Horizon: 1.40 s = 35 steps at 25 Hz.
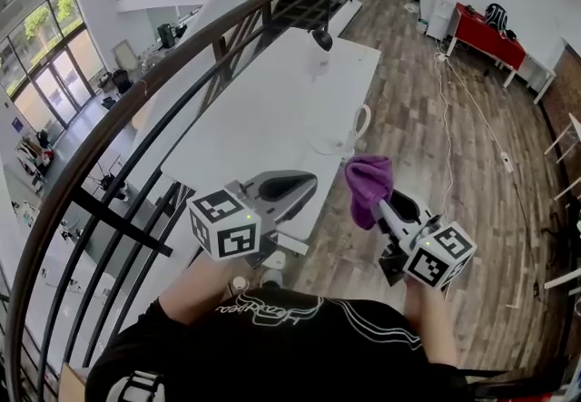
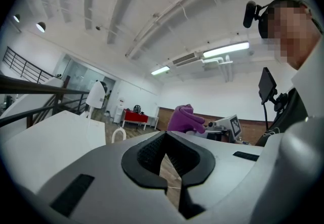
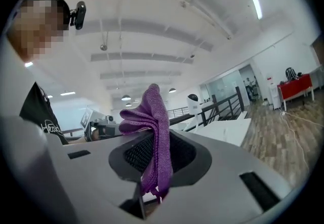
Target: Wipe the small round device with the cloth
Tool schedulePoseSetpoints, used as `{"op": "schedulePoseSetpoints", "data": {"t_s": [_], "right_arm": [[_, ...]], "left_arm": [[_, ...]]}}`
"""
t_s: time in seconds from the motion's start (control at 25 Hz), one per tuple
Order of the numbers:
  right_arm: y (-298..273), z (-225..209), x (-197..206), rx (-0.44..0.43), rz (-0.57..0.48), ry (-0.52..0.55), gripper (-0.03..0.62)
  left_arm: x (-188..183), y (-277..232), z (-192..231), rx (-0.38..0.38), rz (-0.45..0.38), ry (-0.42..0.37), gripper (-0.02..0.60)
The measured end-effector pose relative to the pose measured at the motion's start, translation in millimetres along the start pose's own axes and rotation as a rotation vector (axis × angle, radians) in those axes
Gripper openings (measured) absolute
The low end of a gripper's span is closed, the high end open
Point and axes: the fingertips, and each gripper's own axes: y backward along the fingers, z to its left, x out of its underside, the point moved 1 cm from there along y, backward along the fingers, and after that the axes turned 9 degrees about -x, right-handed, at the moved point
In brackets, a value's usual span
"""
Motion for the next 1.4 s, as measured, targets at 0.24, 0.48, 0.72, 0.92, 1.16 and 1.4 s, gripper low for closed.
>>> {"op": "schedulePoseSetpoints", "data": {"t_s": [0.24,0.48,0.72,0.92,1.16,1.4], "right_arm": [[34.0,23.8,20.3,-0.025,-0.025,-0.047,0.063],[60.6,37.7,27.6,-0.022,-0.039,-0.067,0.062],[62.3,37.9,34.8,-0.027,-0.032,-0.058,0.061],[61.2,44.1,25.8,-0.035,-0.035,-0.063,0.061],[62.7,46.6,23.5,-0.03,-0.042,-0.059,0.061],[63.0,52.2,15.8,-0.025,-0.049,-0.051,0.061]], "left_arm": [[16.4,7.3,-49.4,0.023,-0.008,-0.021,0.008],[30.9,16.5,-83.5,0.022,-0.001,-0.021,0.008],[36.9,15.2,-90.5,0.015,0.011,-0.048,0.008],[27.9,20.3,-93.7,0.009,0.01,-0.045,0.008],[25.5,22.8,-95.2,0.012,0.01,-0.049,0.008],[17.6,24.2,-99.2,0.026,0.011,-0.054,0.008]]}}
